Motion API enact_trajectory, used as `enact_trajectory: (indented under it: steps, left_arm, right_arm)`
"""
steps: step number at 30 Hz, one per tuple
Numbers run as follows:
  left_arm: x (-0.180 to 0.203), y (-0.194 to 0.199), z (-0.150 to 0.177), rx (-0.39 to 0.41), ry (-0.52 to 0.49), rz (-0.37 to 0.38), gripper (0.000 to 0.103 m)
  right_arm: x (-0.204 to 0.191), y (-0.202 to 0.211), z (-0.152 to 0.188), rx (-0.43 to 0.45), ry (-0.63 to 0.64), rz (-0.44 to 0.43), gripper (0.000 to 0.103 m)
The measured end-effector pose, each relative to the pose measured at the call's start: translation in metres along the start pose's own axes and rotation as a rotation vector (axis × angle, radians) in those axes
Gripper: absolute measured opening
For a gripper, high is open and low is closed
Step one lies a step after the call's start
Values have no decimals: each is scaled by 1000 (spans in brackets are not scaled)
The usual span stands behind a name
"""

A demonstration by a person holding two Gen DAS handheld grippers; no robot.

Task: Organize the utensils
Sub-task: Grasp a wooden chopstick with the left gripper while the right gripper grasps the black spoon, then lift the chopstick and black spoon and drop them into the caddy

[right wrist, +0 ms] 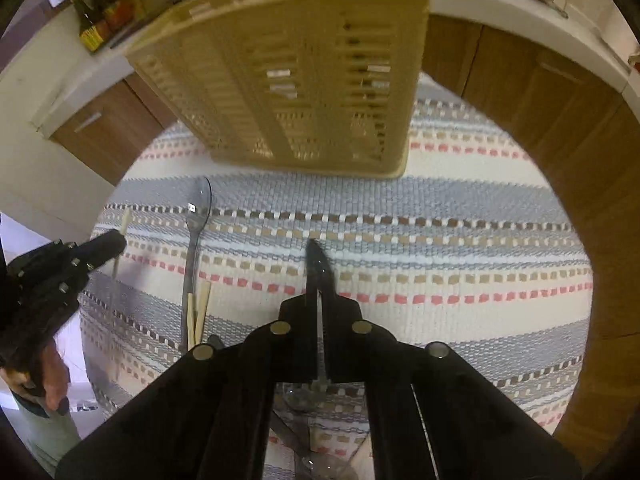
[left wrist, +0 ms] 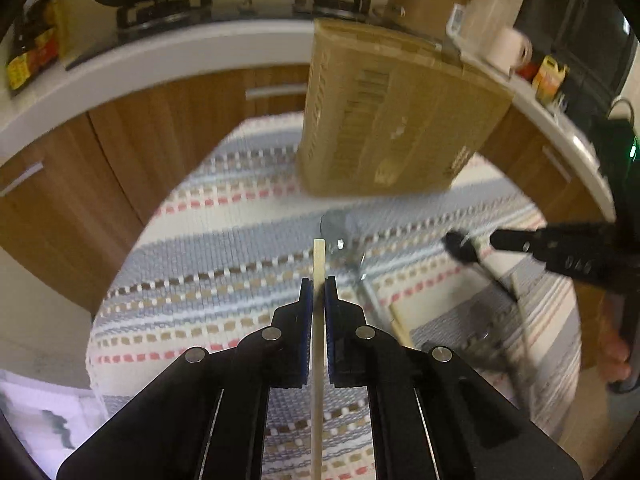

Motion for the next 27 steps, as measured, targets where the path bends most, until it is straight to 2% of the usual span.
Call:
enact_trajectory:
  steps: [4,6,8,10,13,16,18,19,21,23,27]
  left_arm:
    - [-4,2,-5,11,16,22,4]
    - [-5,2,-3,3,24,22,4]
    - [-8,-5,1,-15,33,33,4]
    - [-9,-12,3,-26,37,44,4]
    - [-8,-17,5,-29,23,45,4]
    - [-8,-18,4,-28,21,50,4]
    - [-8,-18,4,-27,18,49,4]
    - [-8,-19,4,-27,19,48,4]
    - [-8,-19,3,-24,20,48,4]
    - [-8,-18,1,-10,27,53,4]
    - [-5,-4,-5,51,29,63,4]
  right_arm:
    - [-1,15,12,17,35,-2,3]
    - [2,11,20,-13,48,-22,19]
    - [-3,1,28,-43,83,-14,63]
    - [-11,-9,32,-72,114,12,63]
    - [-20,-32,33,-154,114,18,43]
    - [-21,-51,32,-207,115,36,40]
    - [-28,-58,32,-212,164,80,36]
    - [-31,-58,33,-210,193,110,26]
    - [-36,-58,35,-206,214,126,26]
    - [-35,-57,37,-197,200,107,25]
    - [-32,-30,42,-108,152,4,25]
Point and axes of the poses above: each gripper's, at about its wrist camera, not at the fingertips, and y roughly against the way its jaws point, x to its right, z to its underside, the point moved 3 cm from there along -y, roughly the way its jaws point, and after that the axes turned 5 degrees about x, right-handed, at the moved point
